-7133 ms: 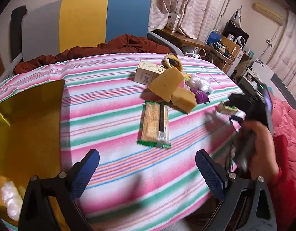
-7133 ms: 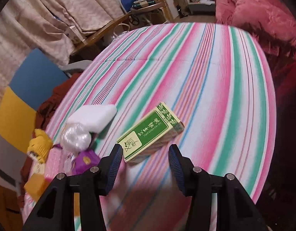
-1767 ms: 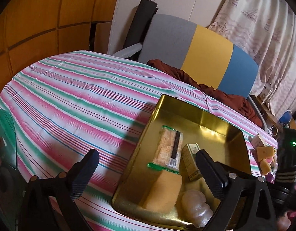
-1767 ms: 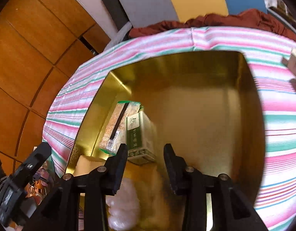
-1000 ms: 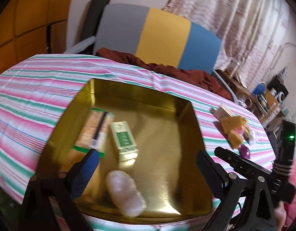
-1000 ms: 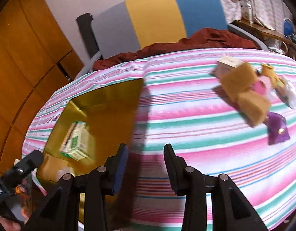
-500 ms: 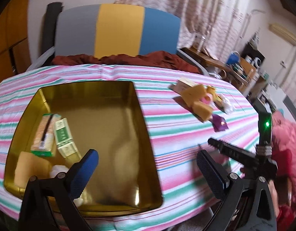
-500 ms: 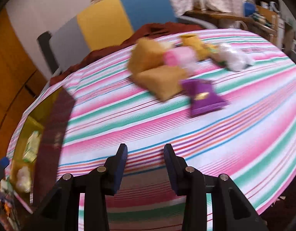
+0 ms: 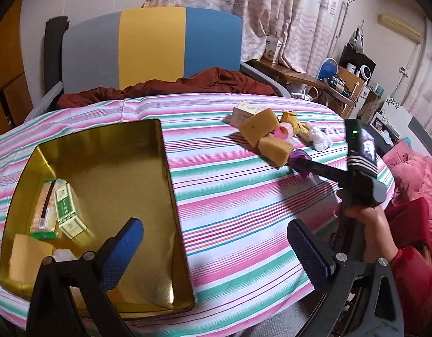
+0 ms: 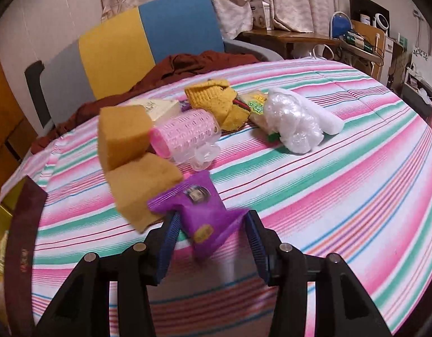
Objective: Organize objects
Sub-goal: 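Return the right tool to the items and grasp the purple snack bag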
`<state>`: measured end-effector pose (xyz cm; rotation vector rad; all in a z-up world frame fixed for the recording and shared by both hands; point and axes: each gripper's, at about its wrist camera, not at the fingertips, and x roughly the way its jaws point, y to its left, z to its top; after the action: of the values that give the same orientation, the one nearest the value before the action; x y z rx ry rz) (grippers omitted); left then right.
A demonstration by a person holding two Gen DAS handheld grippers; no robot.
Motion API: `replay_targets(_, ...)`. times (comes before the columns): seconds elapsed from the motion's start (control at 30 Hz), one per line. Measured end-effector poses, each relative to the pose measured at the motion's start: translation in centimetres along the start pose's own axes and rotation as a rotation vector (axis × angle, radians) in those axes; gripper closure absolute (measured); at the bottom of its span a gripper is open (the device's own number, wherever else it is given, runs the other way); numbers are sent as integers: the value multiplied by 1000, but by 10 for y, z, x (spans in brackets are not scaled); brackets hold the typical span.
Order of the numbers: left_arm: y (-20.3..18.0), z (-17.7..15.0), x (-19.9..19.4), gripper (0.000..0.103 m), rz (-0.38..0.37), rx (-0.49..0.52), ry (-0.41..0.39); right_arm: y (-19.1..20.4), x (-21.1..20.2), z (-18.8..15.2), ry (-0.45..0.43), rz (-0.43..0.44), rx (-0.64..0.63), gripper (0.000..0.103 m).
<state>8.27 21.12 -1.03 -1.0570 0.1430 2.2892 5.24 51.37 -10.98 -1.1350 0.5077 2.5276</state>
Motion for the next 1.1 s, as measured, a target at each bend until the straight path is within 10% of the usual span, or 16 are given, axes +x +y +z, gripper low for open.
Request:
replay_targets(0.47, -38, 26, 43, 0, -26, 26, 41, -31, -11, -11, -99, -39, 112, 78)
replay_targets(0.77, -47, 26, 64, 0, -32, 10, 83, -17, -28, 22, -173, -22, -123, 40)
replay_targets(1.1, -44, 31, 76, 0, -16, -20, 102, -18, 14, 30, -34, 80, -150, 39)
